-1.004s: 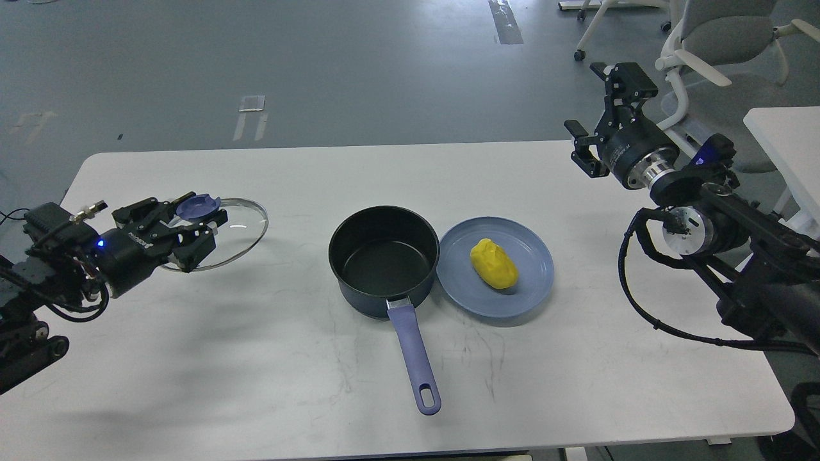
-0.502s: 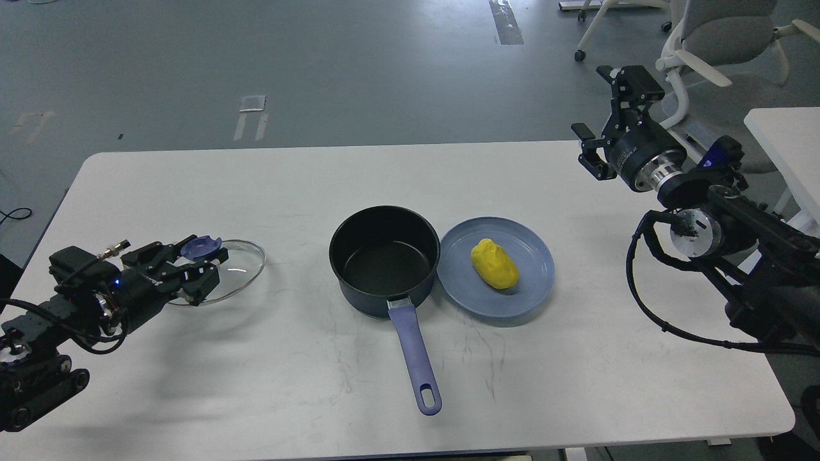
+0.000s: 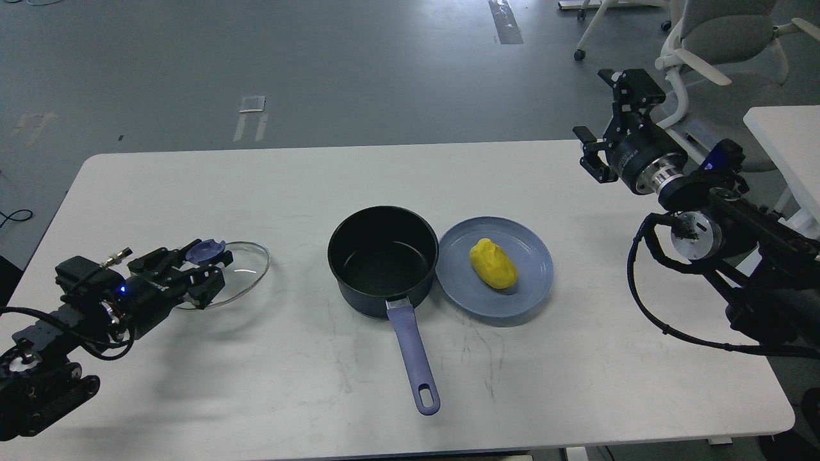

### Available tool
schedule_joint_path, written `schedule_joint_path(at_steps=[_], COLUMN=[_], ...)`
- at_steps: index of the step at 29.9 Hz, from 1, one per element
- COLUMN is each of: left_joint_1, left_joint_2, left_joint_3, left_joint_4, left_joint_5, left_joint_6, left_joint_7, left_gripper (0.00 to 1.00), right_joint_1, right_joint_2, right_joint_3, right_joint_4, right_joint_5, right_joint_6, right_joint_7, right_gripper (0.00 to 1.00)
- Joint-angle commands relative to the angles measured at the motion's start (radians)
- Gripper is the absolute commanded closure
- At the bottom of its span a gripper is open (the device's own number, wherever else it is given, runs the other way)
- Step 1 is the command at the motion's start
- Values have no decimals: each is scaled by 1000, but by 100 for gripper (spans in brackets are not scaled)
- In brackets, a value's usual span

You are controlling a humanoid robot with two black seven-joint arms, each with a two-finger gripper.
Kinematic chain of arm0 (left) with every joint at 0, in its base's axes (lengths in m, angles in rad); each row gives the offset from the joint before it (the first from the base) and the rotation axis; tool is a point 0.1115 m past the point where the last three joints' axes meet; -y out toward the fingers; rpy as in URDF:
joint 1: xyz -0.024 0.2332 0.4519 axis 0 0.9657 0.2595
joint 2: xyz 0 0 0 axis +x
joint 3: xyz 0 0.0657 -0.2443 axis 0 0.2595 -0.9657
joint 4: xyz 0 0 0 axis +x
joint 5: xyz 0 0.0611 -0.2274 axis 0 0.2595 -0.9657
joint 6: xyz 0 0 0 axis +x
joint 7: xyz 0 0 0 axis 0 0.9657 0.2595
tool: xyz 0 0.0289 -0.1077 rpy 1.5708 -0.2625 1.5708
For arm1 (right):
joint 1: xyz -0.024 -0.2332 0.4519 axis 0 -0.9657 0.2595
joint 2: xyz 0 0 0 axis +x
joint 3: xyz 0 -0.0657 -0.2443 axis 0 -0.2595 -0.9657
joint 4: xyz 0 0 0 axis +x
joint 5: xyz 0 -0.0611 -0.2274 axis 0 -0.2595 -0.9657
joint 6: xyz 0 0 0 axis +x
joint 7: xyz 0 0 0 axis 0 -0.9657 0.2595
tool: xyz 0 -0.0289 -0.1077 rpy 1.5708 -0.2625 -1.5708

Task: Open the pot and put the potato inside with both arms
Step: 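Lower the lid onto the table beside the pan and release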

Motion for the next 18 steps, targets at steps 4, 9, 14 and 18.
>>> schedule_joint_path(at_steps=[4,9,14,18], left_joint_1=[-1,-6,-16,-67], left_joint_2=[-3,-5,0,17], left_joint_3=[0,0,-2,-2], left_joint_4=[0,-3,-27,-49], left_joint_5=[-34,-36,-100,-160], left_joint_6=[1,1,1,1], left_joint_7=[0,0,0,0], left_gripper=[3,3,3,3], right_joint_1=[0,0,0,0], right_joint_2=[0,0,0,0], right_joint_3=[0,1,6,9], right_joint_4=[-2,0,0,0], right_joint_5=[0,0,-1,0], right_joint_6=[0,0,0,0], right_joint_7=[0,0,1,0], right_gripper=[0,0,0,0])
